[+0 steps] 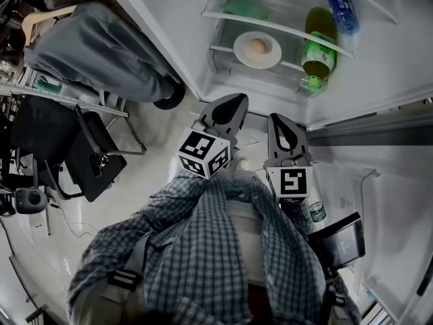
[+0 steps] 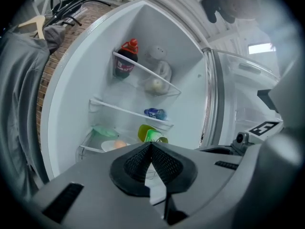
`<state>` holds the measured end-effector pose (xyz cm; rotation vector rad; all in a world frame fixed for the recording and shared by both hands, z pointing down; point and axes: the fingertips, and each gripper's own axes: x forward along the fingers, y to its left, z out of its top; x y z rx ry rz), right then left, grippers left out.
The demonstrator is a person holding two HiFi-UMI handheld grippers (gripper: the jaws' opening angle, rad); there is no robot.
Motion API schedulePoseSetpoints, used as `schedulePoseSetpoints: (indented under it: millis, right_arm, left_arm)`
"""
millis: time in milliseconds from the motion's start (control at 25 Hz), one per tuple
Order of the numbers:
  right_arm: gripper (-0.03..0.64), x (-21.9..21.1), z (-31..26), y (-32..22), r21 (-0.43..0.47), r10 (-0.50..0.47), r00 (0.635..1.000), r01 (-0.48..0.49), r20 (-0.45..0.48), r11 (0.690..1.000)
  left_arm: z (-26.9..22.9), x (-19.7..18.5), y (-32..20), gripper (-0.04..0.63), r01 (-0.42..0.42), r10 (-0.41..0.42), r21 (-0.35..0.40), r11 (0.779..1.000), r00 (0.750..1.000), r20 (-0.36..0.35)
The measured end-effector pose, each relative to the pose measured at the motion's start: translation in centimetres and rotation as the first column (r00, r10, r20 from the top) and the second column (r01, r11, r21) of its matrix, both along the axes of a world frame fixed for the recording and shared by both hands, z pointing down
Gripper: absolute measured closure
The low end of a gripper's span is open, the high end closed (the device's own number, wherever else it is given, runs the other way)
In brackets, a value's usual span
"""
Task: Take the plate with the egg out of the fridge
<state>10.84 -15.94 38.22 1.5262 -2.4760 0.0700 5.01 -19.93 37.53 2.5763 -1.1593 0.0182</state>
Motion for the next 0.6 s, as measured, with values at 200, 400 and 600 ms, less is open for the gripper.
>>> schedulePoseSetpoints:
  millis: [200,400,600]
  right_arm:
    - [0.611,-0.7,-0.2,-1.7,0.0,0.018,1.0,-0.018,0.0,1.0]
    - [0.611,-1.6,-0.2,-3.4,0.005,0.021,1.0,-0.021,-0.013,1.0]
    - [0.611,-2.3,-0.2,-4.4,-0.006,0.032,0.999,-0.032,-0.021,0.999]
  left_arm:
    - [0.2,-0.5,-1.9,0.589,-0.008,0.008,-0.018,1.0,0.999,-0.031]
    - [1.0,-1.1,-3.8,0.589,-0.009,0.005,-0.063,0.998,0.998,-0.07]
    - [2.5,-0.7,-5.0,0.589,-0.068,0.04,-0.157,0.985,0.984,-0.175]
